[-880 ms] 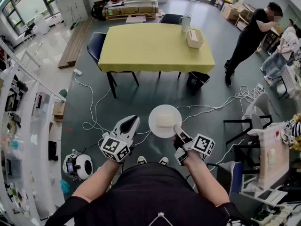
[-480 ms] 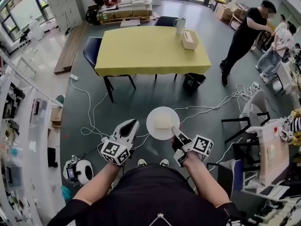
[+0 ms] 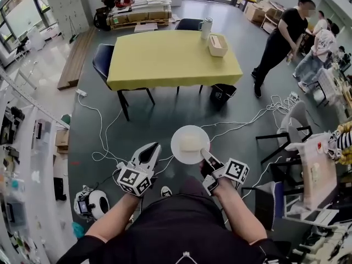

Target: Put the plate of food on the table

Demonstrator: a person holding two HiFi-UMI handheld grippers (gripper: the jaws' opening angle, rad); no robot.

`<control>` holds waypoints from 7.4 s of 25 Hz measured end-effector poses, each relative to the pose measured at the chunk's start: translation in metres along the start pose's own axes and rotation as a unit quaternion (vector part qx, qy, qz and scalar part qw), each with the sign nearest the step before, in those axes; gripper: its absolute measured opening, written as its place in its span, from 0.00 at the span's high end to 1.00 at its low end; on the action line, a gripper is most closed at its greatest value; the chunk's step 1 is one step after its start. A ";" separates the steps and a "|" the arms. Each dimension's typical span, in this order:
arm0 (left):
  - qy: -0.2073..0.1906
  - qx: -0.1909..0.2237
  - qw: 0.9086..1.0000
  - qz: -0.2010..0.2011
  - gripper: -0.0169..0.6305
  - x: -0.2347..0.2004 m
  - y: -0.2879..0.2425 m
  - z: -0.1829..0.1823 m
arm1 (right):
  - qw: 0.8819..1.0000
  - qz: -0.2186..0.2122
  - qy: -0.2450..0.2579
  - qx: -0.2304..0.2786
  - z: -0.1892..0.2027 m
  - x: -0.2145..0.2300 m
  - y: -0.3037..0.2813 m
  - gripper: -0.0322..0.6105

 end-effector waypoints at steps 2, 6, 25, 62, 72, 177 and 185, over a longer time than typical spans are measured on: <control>-0.001 -0.004 1.000 0.003 0.93 -0.003 0.000 0.002 | 1.000 0.012 -0.005 0.004 0.001 0.001 0.000 0.91; 0.008 -0.005 1.000 0.000 0.93 -0.009 -0.005 0.004 | 1.000 0.019 -0.015 0.009 0.000 0.005 0.000 0.91; 0.028 -0.003 0.999 -0.045 0.93 -0.035 -0.124 -0.005 | 1.000 0.009 -0.008 -0.009 -0.111 0.040 -0.052 0.91; 0.013 0.031 0.990 -0.135 0.96 -0.020 -0.324 -0.033 | 0.997 -0.041 -0.023 -0.054 -0.333 0.116 -0.114 0.91; 0.026 0.045 0.992 -0.113 0.96 -0.045 -0.364 -0.038 | 0.999 -0.029 -0.016 -0.034 -0.355 0.120 -0.125 0.91; 0.063 0.023 0.987 -0.149 0.96 -0.501 -0.794 -0.163 | 0.997 -0.026 -0.067 -0.018 -0.745 0.216 -0.671 0.91; 0.080 0.008 0.982 -0.170 0.96 -0.538 -0.797 -0.132 | 0.994 0.011 -0.105 0.012 -0.739 0.278 -0.709 0.91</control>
Point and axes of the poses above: the fingertips, and each gripper's own axes: y backward along the fingers, x to its right, z out of its underside, the point moved 8 cm from there along y, backward along the fingers
